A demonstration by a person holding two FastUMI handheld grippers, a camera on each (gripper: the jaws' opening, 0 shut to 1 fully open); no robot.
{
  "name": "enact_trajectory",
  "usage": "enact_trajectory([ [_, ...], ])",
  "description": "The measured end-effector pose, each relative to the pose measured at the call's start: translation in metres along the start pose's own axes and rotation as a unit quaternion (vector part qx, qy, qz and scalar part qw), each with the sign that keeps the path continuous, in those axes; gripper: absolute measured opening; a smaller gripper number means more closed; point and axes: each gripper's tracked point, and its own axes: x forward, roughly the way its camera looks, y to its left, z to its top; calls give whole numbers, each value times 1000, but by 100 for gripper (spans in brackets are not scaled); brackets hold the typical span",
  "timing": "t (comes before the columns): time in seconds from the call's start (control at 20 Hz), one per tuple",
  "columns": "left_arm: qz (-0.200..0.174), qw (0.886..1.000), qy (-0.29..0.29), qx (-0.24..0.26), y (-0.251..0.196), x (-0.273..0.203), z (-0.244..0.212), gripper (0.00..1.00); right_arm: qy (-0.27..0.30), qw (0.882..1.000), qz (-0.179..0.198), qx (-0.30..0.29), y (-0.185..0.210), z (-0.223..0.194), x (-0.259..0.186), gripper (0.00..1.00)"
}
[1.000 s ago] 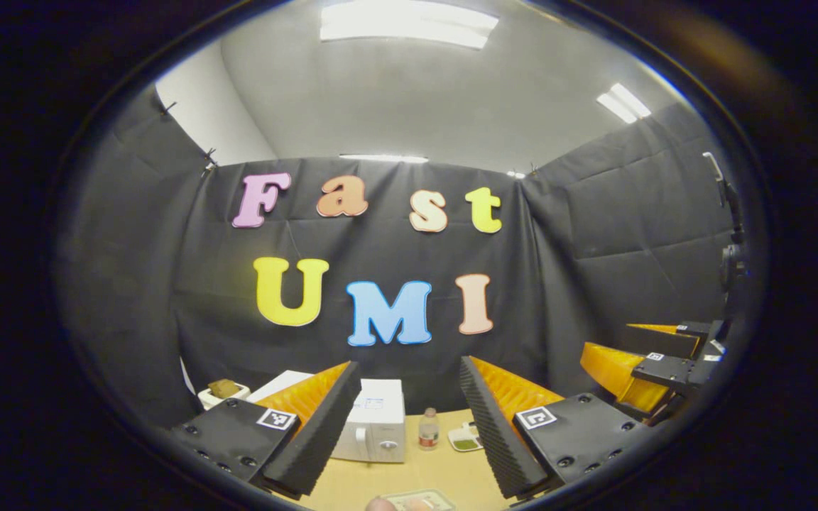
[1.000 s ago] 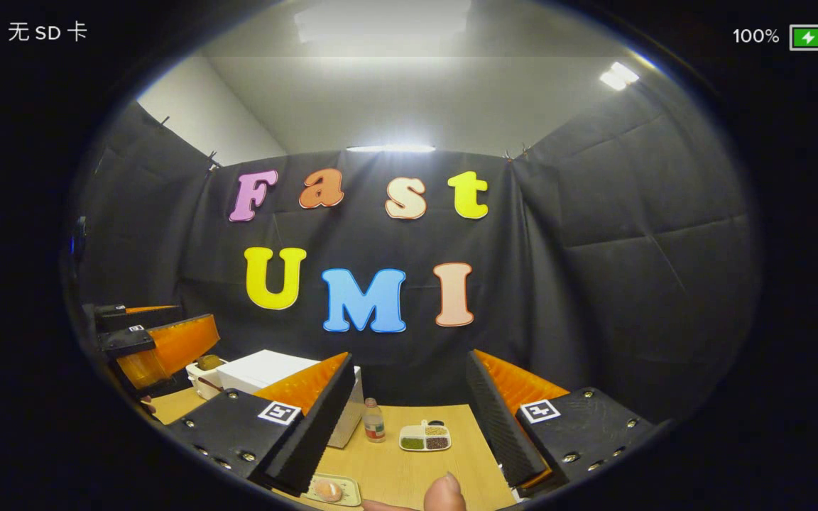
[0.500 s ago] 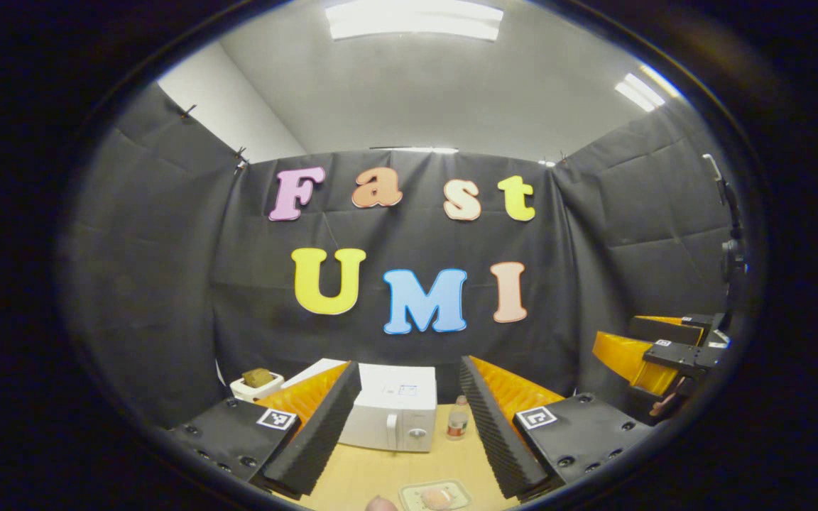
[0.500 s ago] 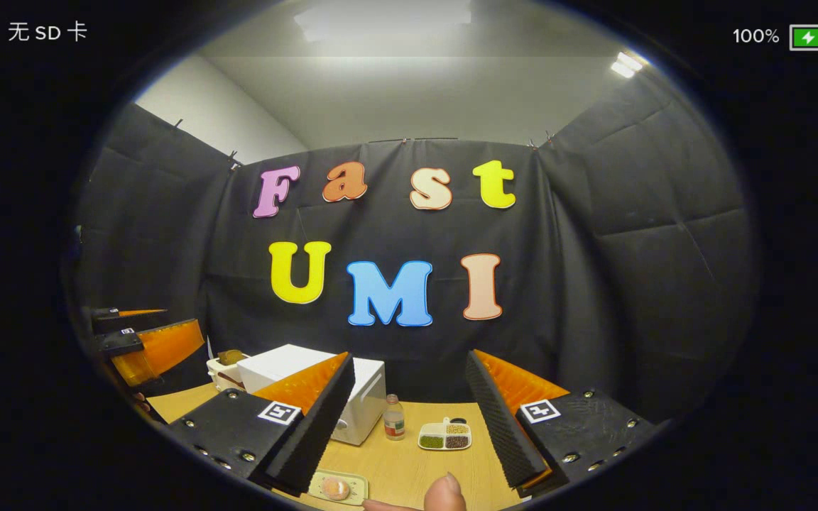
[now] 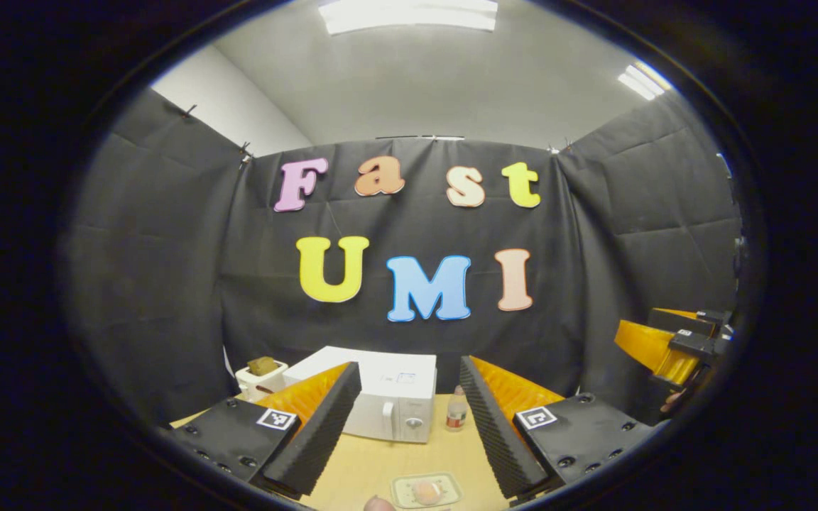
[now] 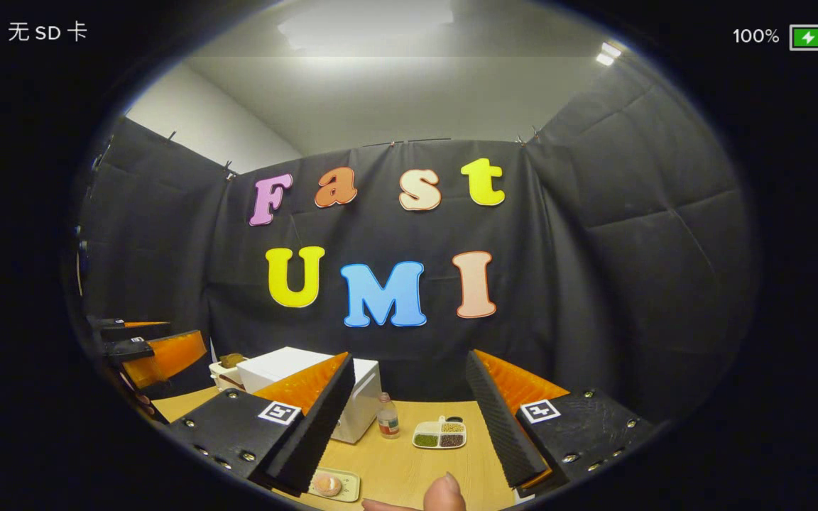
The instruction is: Open the microwave oven with the left hand, put the food in, and close the microwave oven.
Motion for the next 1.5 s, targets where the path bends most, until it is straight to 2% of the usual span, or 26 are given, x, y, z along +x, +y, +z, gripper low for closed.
enact_trajectory([
  [0.3, -3, 1000, 13, 11, 15, 24, -38, 94, 16, 1000, -15, 1, -3, -13, 9, 96],
  [0.65, -61, 997, 37, 16, 35, 106, -112, 94, 34, 995, -85, -28, 14, -23, 37, 96],
  [0.7, -68, 997, 44, 13, 39, 118, -126, 97, 37, 994, -102, -29, 13, -25, 42, 96],
  [0.75, -75, 996, 54, 7, 43, 131, -143, 94, 42, 992, -117, -29, 13, -26, 46, 96],
  [0.9, -92, 993, 70, -2, 57, 166, -177, 96, 58, 986, -153, -36, 18, -30, 51, 97],
  [0.95, -97, 993, 70, 3, 59, 178, -186, 94, 61, 983, -168, -40, 16, -29, 52, 96],
  [1.1, -114, 990, 74, 25, 58, 213, -215, 94, 71, 975, -206, -49, 12, -31, 49, 96],
  [1.3, -126, 988, 84, 26, 55, 243, -252, 94, 89, 964, -240, -68, 10, -38, 41, 96],
  [1.5, -129, 985, 106, 36, 56, 264, -295, 94, 116, 956, -257, -75, 11, -48, 40, 96],
])
